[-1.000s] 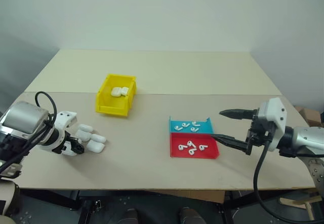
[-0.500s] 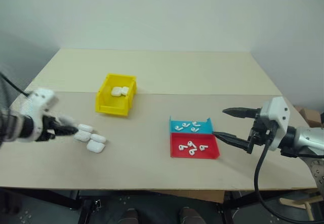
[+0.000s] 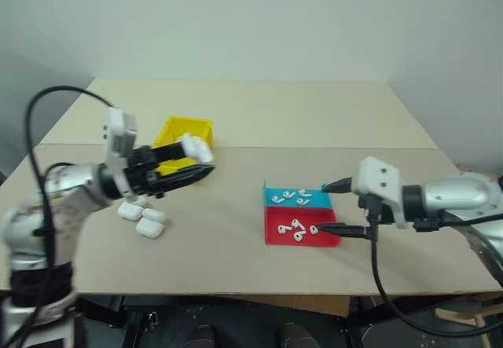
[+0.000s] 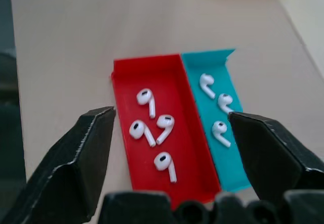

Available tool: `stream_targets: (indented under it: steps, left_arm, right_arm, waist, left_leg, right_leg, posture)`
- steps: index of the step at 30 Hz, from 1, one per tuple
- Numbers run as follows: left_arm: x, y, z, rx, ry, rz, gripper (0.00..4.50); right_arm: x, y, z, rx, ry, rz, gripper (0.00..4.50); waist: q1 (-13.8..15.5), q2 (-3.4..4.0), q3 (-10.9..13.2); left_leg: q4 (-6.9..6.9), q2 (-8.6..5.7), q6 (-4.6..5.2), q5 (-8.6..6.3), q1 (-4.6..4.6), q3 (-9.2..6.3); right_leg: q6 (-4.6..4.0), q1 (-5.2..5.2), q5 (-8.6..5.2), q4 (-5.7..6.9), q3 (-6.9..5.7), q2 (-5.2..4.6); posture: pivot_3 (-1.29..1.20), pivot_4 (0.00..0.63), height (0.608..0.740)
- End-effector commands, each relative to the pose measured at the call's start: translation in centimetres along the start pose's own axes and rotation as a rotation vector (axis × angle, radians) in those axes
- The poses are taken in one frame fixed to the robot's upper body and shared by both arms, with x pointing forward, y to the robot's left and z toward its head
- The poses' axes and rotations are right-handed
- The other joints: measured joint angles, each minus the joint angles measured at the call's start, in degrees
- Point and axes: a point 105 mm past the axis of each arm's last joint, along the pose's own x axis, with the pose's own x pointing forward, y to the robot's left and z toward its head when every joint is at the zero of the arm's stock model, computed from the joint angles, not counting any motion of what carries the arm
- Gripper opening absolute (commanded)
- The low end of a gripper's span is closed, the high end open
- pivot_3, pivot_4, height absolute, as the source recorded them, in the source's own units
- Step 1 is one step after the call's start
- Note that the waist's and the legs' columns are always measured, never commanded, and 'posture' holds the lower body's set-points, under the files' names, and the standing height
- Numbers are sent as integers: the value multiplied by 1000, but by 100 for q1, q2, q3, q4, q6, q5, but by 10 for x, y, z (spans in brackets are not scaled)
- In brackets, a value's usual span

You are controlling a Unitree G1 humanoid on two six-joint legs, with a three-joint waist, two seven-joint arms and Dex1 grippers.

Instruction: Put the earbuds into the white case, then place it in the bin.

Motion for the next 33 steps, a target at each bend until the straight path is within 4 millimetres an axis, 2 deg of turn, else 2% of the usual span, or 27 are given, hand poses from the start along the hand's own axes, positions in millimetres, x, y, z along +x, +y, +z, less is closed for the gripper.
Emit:
stream_targets:
  steps: [1, 2, 6, 14, 25, 28, 32, 33]
  left_arm:
    - [14, -15, 1, 61, -44, -232, 2792]
    - [17, -17, -1, 59, -52, -274, 2792]
    - [20, -29, -3, 63, -59, -425, 2792]
    - [23, -37, -5, 97, -67, -416, 2792]
    - [19, -44, -8, 89, -59, -341, 2792]
    - [18, -44, -8, 87, -53, -333, 2792]
    - [18, -42, -8, 87, -53, -322, 2792]
    - [18, -42, -7, 86, -55, -320, 2792]
  right_arm:
    - [11, 2, -1, -20, 114, 42, 2819]
    - [15, 0, -4, -24, 152, 42, 2503]
    - [28, -7, -19, -60, 270, 44, 2503]
    - [44, -14, -40, -124, 378, 78, 2503]
    - [57, -21, -54, -166, 414, 109, 2503]
    - [56, -19, -55, -176, 415, 132, 1934]
    - [56, -15, -57, -179, 424, 152, 658]
    - [56, -14, -57, -178, 423, 154, 622]
  waist:
    - [-41, 0, 0]
    - [-47, 0, 0]
    - [-34, 0, 0]
    - [-19, 0, 0]
    - [-22, 0, 0]
    - [-21, 0, 0]
    - [-20, 0, 0]
    - [-19, 0, 0]
  left_leg:
    - [-1, 0, 2, -1, -3, 0]
    - [-1, 1, 3, -2, -1, -1]
    - [1, 1, 4, -2, -2, -2]
    - [2, 1, 5, -3, -5, -3]
    - [4, 2, 5, -3, 0, -4]
    - [4, 2, 5, -3, 1, -4]
    - [4, 2, 5, -3, 3, -4]
    - [4, 2, 5, -3, 4, -5]
  right_leg:
    - [0, -6, 0, 2, 1, 0]
    - [0, -7, 0, 5, 2, 1]
    - [-1, -7, 0, 6, 1, 2]
    - [1, -7, 0, 5, -1, 1]
    - [0, -5, 0, 12, -1, 2]
    - [0, -4, 0, 10, -3, 2]
    - [0, -2, 0, 11, -3, 2]
    - [0, -2, 0, 11, -3, 2]
  posture:
    - [0, 150, 740]
    - [0, 150, 740]
    - [0, 150, 740]
    - [0, 150, 740]
    - [0, 150, 740]
    - [0, 150, 740]
    - [0, 150, 740]
    - [0, 150, 740]
